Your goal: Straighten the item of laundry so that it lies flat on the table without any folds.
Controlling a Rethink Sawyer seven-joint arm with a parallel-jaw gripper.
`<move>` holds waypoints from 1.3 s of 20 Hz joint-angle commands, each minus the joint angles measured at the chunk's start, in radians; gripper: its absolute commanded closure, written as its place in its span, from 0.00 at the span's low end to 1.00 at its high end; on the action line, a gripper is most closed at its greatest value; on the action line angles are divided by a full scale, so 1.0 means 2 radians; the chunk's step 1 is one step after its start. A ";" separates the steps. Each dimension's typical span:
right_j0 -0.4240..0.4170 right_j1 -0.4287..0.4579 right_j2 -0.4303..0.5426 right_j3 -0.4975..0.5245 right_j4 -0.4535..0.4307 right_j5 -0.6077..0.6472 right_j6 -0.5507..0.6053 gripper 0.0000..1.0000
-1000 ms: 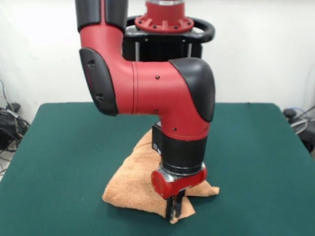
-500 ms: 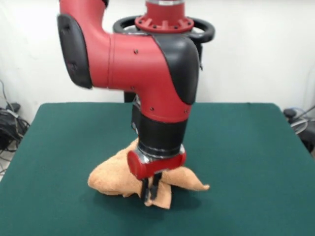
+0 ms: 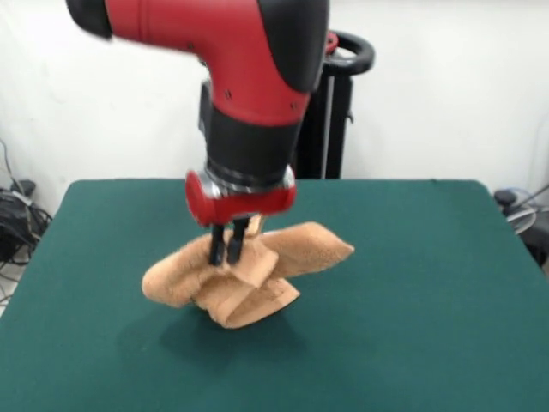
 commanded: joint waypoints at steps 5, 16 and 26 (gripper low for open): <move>-0.028 -0.079 -0.006 0.091 0.018 0.049 0.017 1.00; -0.039 -0.134 -0.006 0.130 0.021 0.070 0.015 1.00; -0.042 -0.176 -0.012 0.165 0.028 0.075 0.024 1.00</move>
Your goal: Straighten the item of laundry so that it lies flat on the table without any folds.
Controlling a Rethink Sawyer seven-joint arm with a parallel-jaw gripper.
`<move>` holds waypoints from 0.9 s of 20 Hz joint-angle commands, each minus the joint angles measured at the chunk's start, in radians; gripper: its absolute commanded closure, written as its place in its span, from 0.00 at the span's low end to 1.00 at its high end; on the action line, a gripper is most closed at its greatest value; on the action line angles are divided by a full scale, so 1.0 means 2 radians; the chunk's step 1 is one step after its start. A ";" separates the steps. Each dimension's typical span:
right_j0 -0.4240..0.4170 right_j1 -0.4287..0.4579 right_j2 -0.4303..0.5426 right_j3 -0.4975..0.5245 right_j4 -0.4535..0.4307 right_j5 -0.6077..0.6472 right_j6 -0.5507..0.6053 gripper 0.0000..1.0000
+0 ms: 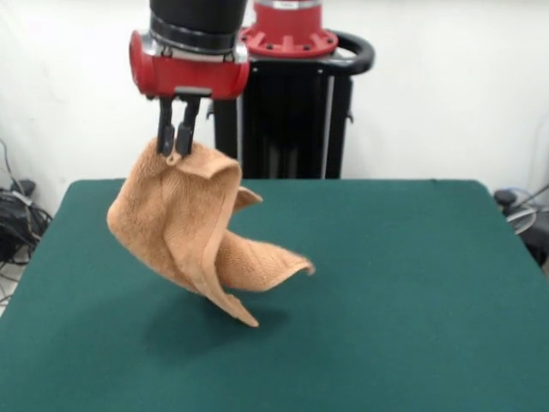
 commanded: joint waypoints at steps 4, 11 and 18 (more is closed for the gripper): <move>0.002 -0.069 -0.018 0.096 0.020 0.060 0.029 1.00; 0.000 -0.100 -0.021 0.102 0.023 0.086 0.028 1.00; -0.003 -0.132 -0.023 0.107 0.027 0.108 0.025 1.00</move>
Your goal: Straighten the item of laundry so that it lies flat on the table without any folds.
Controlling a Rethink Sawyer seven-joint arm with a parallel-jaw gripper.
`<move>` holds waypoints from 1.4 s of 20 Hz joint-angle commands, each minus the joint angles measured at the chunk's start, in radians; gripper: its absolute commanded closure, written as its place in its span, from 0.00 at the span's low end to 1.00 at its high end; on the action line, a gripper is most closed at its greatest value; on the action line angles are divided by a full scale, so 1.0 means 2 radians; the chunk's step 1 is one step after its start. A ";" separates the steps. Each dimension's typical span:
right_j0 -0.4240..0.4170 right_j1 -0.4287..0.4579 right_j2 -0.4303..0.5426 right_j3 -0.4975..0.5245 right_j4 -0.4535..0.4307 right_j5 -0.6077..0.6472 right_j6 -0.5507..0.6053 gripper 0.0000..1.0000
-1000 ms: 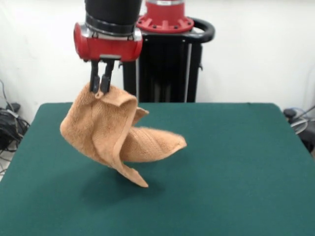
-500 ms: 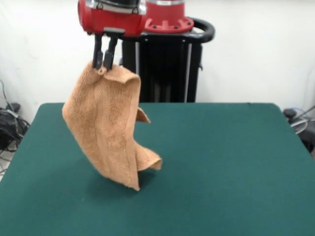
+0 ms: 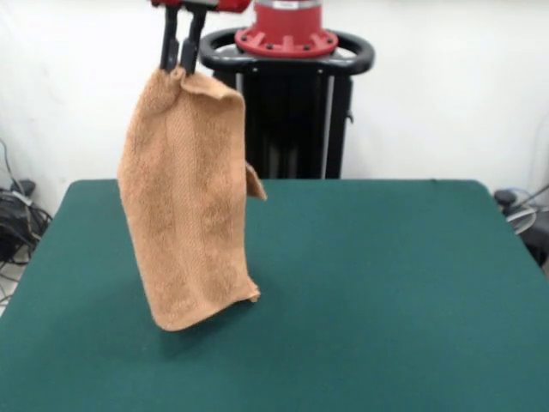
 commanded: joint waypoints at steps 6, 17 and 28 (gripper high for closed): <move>-0.024 -0.047 -0.018 0.055 0.016 0.063 -0.003 1.00; -0.074 -0.021 0.010 0.038 0.008 0.044 -0.041 1.00; -0.131 0.034 0.054 -0.037 -0.020 0.051 -0.104 1.00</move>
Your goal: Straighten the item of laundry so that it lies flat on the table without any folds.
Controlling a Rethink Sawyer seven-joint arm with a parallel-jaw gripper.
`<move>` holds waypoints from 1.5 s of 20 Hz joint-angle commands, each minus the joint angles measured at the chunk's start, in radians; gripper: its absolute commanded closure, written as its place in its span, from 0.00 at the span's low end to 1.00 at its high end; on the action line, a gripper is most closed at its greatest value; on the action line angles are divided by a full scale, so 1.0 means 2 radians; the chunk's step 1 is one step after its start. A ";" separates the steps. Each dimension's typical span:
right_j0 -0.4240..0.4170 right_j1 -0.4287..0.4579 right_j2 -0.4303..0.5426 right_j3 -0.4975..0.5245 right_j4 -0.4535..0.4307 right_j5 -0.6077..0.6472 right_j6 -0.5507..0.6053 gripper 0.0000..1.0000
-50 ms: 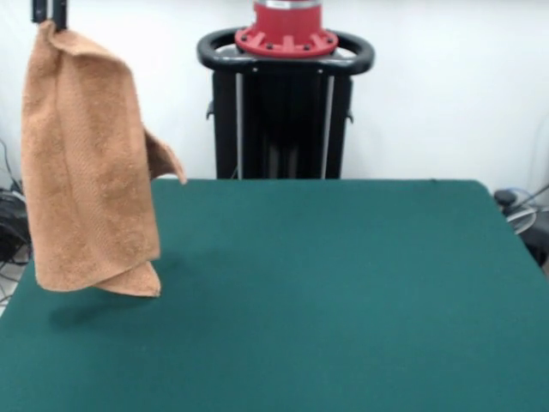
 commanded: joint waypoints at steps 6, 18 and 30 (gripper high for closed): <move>-0.038 0.074 0.070 -0.056 -0.039 0.037 -0.139 1.00; -0.035 0.053 0.086 -0.164 -0.057 0.168 -0.199 1.00; -0.017 -0.026 0.076 -0.135 -0.076 0.075 -0.234 1.00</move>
